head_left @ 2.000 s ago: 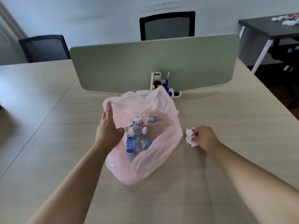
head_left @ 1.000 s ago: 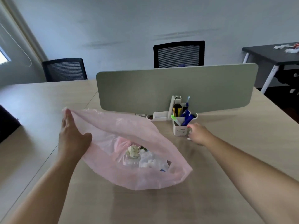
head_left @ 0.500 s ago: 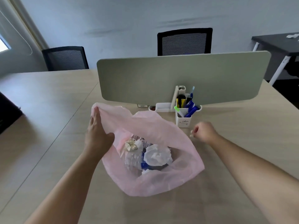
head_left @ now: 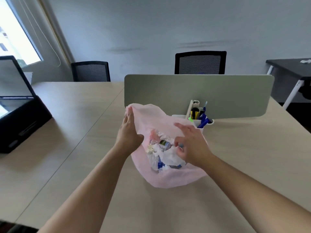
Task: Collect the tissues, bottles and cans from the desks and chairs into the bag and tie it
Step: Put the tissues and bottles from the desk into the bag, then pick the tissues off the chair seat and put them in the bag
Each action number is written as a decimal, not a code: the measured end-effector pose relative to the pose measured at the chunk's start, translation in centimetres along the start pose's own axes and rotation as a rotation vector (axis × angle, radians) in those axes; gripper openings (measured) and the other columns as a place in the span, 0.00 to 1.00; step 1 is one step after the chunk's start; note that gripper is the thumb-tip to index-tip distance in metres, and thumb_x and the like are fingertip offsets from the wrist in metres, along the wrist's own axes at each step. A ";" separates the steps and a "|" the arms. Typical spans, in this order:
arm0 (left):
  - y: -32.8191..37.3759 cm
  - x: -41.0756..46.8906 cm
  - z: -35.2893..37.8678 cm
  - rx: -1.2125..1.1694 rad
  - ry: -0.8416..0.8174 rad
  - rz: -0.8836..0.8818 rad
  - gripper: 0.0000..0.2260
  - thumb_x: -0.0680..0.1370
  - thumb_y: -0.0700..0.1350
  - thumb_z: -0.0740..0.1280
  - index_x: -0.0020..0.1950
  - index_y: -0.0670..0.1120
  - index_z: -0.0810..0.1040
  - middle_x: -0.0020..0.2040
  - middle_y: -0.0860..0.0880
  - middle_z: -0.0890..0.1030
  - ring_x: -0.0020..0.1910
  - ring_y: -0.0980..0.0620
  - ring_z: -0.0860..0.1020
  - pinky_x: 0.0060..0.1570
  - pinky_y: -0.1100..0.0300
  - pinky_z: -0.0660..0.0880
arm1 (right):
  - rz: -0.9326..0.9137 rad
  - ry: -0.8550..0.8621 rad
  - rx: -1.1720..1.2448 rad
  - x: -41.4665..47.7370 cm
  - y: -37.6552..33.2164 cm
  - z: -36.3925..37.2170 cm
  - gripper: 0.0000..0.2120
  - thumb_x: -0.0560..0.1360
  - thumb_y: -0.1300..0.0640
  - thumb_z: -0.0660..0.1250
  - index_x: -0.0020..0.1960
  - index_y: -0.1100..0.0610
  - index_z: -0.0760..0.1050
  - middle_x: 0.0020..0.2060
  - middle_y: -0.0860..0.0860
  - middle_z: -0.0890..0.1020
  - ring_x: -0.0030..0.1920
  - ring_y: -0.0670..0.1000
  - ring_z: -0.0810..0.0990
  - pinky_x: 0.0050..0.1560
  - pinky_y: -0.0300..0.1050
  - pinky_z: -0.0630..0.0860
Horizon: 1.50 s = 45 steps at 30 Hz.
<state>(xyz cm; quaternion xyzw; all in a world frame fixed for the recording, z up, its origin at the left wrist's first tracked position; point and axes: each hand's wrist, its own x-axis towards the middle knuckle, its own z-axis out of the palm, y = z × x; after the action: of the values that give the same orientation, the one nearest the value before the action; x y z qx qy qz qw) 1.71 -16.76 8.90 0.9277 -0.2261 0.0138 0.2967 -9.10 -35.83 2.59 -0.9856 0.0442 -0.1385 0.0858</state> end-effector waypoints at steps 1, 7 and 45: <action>-0.1 -0.2 -0.3 -0.002 0.005 0.002 0.45 0.72 0.36 0.66 0.78 0.47 0.38 0.79 0.50 0.47 0.75 0.46 0.58 0.61 0.55 0.69 | 0.070 0.087 -0.047 -0.7 0.4 0.3 0.04 0.66 0.54 0.72 0.40 0.49 0.80 0.72 0.52 0.67 0.69 0.58 0.67 0.65 0.58 0.69; -1.6 -1.2 -0.6 0.010 -0.002 0.003 0.44 0.71 0.33 0.65 0.78 0.45 0.39 0.79 0.51 0.43 0.78 0.52 0.49 0.65 0.61 0.64 | 0.656 -0.165 0.336 -4.5 3.5 3.5 0.21 0.70 0.55 0.69 0.61 0.42 0.72 0.77 0.53 0.42 0.69 0.59 0.69 0.60 0.46 0.71; 7.0 -4.1 5.0 0.158 -0.283 0.199 0.47 0.69 0.43 0.69 0.75 0.64 0.41 0.79 0.50 0.44 0.68 0.42 0.70 0.52 0.54 0.77 | 0.901 -0.058 0.269 -6.8 12.7 -12.8 0.31 0.65 0.50 0.69 0.68 0.51 0.72 0.63 0.55 0.78 0.58 0.59 0.78 0.56 0.47 0.74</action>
<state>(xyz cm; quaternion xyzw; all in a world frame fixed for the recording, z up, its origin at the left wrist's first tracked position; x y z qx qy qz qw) -5.54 -22.92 7.93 0.9140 -0.3542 -0.0696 0.1852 -20.01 -49.54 10.61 -0.8518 0.4469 -0.0645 0.2656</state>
